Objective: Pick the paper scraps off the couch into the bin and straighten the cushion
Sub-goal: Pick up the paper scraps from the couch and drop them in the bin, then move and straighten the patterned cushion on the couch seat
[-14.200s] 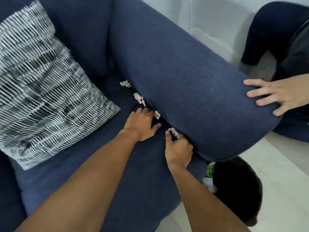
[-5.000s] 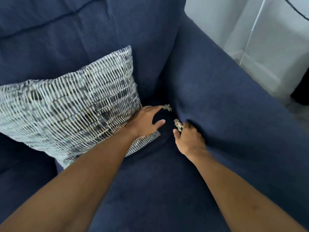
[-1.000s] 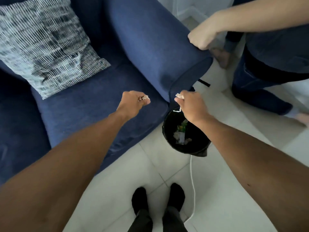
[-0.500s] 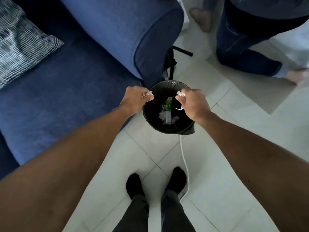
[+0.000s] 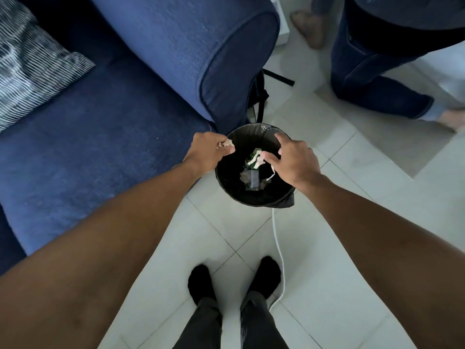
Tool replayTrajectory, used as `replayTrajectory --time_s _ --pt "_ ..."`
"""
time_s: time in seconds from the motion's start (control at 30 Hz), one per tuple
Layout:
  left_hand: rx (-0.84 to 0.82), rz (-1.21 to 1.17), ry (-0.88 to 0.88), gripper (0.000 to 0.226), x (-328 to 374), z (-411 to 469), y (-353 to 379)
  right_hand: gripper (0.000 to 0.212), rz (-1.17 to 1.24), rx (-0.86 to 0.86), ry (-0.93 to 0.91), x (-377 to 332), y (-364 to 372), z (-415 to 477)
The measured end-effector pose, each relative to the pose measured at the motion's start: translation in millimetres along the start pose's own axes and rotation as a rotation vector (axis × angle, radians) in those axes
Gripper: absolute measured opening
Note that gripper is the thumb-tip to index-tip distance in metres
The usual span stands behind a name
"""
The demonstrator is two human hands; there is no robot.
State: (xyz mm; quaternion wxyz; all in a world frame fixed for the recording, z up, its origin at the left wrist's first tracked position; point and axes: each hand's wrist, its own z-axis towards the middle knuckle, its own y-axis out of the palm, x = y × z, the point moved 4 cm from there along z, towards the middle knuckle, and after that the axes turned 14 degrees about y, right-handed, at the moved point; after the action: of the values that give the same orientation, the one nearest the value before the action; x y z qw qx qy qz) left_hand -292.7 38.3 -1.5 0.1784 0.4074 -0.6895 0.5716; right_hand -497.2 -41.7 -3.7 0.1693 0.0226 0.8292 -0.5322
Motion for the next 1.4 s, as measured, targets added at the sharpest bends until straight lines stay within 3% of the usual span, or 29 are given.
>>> replayTrajectory --time_s 0.3,0.4,0.6,0.73,1.1,1.4 --pt "-0.046 -0.01 0.036 0.019 4.9 6.8 2.1 0.062 -0.045 -0.013 0.001 -2.7 -6.0 6.8" --pt "-0.113 0.034 0.088 0.049 6.2 7.1 1.2 0.064 -0.047 -0.008 -0.001 -4.6 -8.8 9.0" --pt "-0.067 0.014 0.142 0.051 6.5 6.0 -11.6 0.065 -0.074 -0.004 -0.014 -10.9 -16.8 11.9" --pt "-0.071 0.036 0.117 0.081 3.1 6.4 -21.6 0.064 -0.093 0.013 -0.036 -20.1 -24.0 11.4" --pt "0.068 0.171 0.192 0.069 -1.4 -19.5 -88.9 0.073 -0.154 0.027 -0.161 -91.8 -48.4 -3.3" --pt "0.217 0.217 0.106 0.073 -30.5 -70.5 -183.1 0.095 -0.219 0.069 -0.273 -194.1 -64.4 -18.6"
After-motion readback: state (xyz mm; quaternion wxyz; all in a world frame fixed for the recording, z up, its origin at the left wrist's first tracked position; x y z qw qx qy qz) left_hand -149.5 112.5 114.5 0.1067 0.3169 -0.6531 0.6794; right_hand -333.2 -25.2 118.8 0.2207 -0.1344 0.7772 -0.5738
